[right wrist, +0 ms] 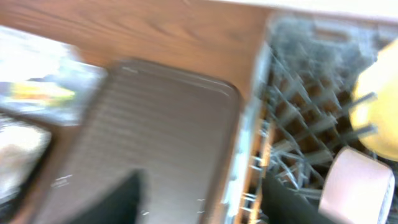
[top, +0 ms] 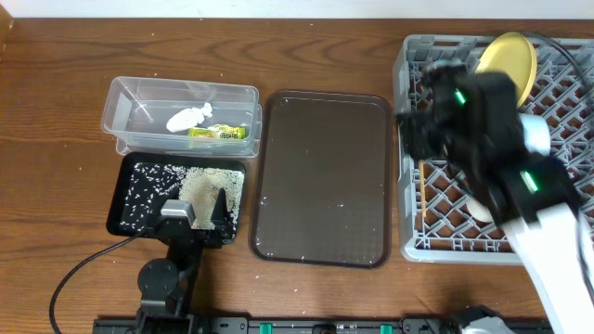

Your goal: Sort waste into correct bins and load items into the dishwasher rack

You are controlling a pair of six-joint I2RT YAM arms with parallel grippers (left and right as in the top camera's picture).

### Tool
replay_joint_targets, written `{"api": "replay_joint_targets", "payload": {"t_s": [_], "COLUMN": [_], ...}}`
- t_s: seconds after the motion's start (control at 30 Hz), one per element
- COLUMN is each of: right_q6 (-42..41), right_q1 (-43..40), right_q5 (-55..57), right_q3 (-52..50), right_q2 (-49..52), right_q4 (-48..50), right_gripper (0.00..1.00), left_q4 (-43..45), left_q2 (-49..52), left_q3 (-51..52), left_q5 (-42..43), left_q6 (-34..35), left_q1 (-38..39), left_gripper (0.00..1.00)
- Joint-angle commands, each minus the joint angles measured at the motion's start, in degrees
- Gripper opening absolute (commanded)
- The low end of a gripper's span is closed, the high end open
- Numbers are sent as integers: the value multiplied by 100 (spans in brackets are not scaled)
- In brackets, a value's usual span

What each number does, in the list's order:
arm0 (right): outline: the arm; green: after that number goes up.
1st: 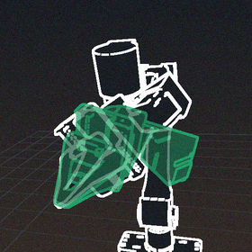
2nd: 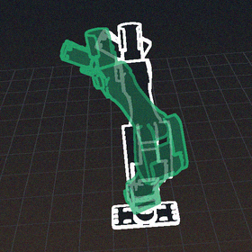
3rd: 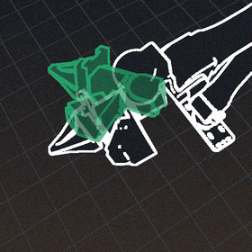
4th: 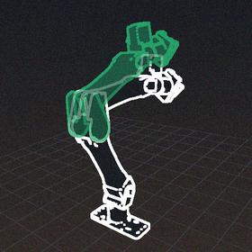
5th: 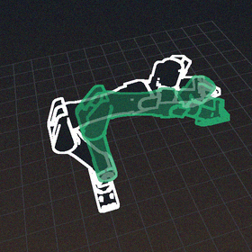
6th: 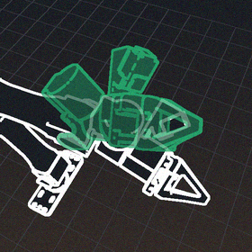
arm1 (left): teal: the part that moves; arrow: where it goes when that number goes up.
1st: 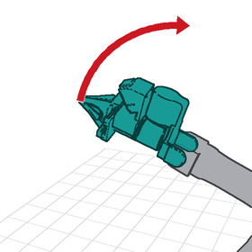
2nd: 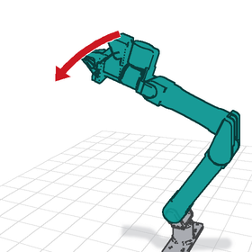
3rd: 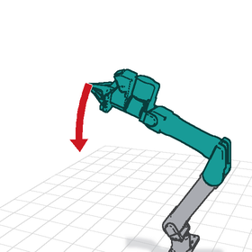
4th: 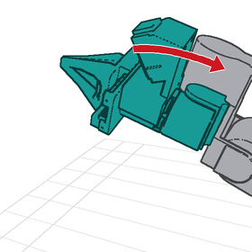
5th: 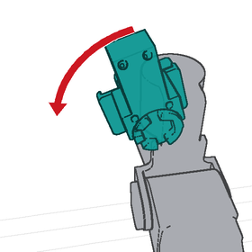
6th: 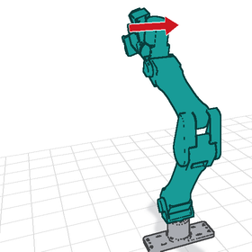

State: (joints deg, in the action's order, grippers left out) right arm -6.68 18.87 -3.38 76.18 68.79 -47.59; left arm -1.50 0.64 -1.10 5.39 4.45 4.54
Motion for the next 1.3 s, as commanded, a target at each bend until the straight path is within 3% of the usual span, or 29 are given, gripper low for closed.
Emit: {"api": "replay_joint_targets", "payload": {"t_s": [0.0,0.13,0.33,0.67,0.93,1.27], "right_q6": [31,35,387,404,420,413], "right_q1": [437,787,841,586,-603,-1329], "right_q5": [-817,-1215,-1062,339,275,291], "right_q3": [42,42,42,-177,-2033,-4557], "right_q2": [-671,-1351,-2118,-2817,-3926,-6050], "right_q4": [-122,-160,-1189,-1373,306,1246], "right_gripper": [99,99,99,99,99,99], "left_q4": [-203,-203,-203,-203,-203,-203], "left_q2": [-42,-42,-42,-42,-42,-42], "left_q3": [87,87,87,87,87,87], "left_q5": [39,39,39,39,39,39], "left_q6": [-35,-35,-35,-35,-35,-35], "left_q1": [-28,-28,-28,-28,-28,-28], "left_gripper": [90,90,90,90,90,90]}}
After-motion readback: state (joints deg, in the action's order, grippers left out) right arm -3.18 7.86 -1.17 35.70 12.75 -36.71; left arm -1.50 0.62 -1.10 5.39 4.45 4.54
